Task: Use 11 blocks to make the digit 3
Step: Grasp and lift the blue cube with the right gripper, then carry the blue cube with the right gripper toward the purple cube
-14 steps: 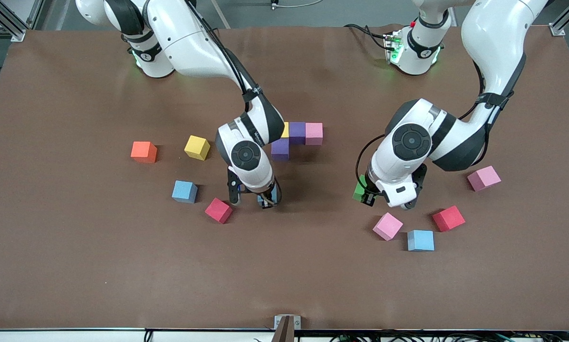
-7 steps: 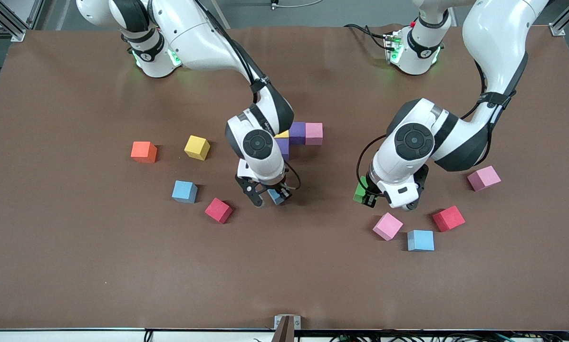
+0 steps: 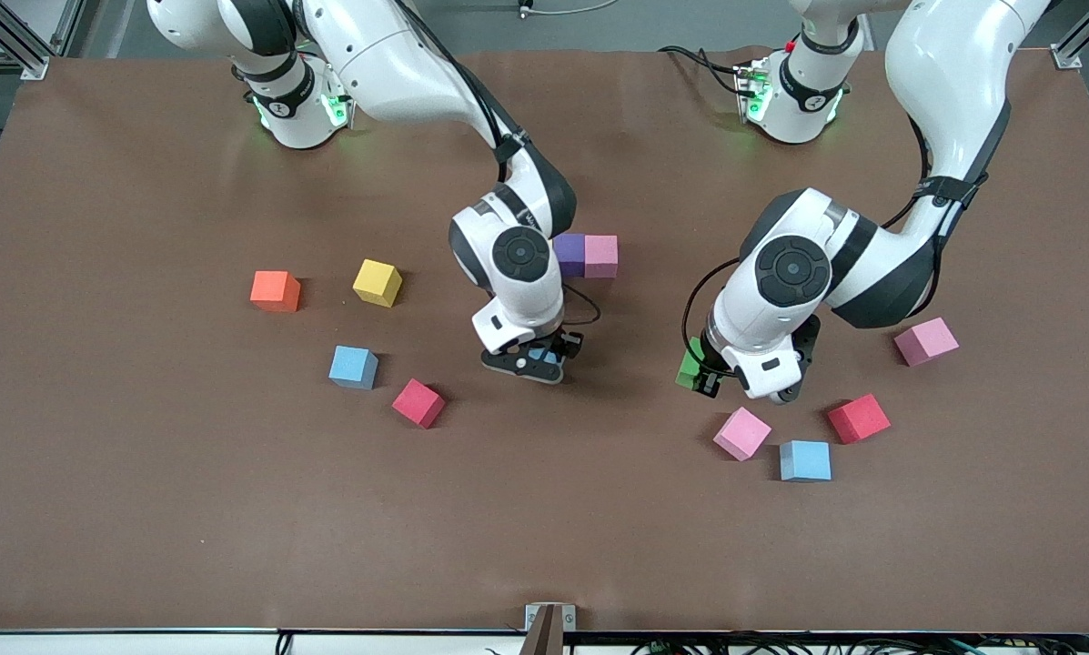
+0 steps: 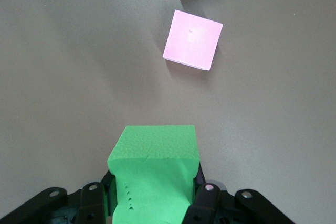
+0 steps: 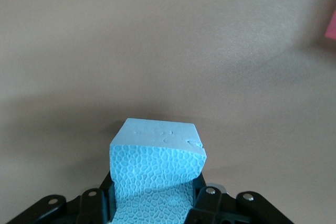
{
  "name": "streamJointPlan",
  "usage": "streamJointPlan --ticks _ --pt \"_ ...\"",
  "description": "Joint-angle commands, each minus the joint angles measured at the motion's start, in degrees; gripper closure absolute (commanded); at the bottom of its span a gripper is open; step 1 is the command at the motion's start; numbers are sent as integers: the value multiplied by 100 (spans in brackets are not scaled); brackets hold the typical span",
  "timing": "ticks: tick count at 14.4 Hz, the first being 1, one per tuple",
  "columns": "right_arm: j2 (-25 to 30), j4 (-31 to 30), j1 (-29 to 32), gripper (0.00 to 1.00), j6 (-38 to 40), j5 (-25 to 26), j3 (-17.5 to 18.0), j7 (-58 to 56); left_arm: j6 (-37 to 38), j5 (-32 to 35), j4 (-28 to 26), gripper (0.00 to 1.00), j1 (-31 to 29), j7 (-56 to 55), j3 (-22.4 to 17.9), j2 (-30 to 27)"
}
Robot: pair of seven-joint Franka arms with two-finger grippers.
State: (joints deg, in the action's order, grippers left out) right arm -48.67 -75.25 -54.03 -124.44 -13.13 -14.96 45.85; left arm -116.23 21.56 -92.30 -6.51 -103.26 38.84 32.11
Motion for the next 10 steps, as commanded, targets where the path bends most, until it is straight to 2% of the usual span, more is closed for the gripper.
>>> streamJointPlan --ticks 1,7,10 --pt "278 -121 -11 99 603 144 -33 -830 136 32 72 84 -52 60 63 -73" --pt "534 -508 32 100 631 22 10 -1297 127 41 204 84 -165 349 10 76" --pt "560 -736 59 99 369 -451 10 -1595 127 23 212 84 -315 587 1 146"
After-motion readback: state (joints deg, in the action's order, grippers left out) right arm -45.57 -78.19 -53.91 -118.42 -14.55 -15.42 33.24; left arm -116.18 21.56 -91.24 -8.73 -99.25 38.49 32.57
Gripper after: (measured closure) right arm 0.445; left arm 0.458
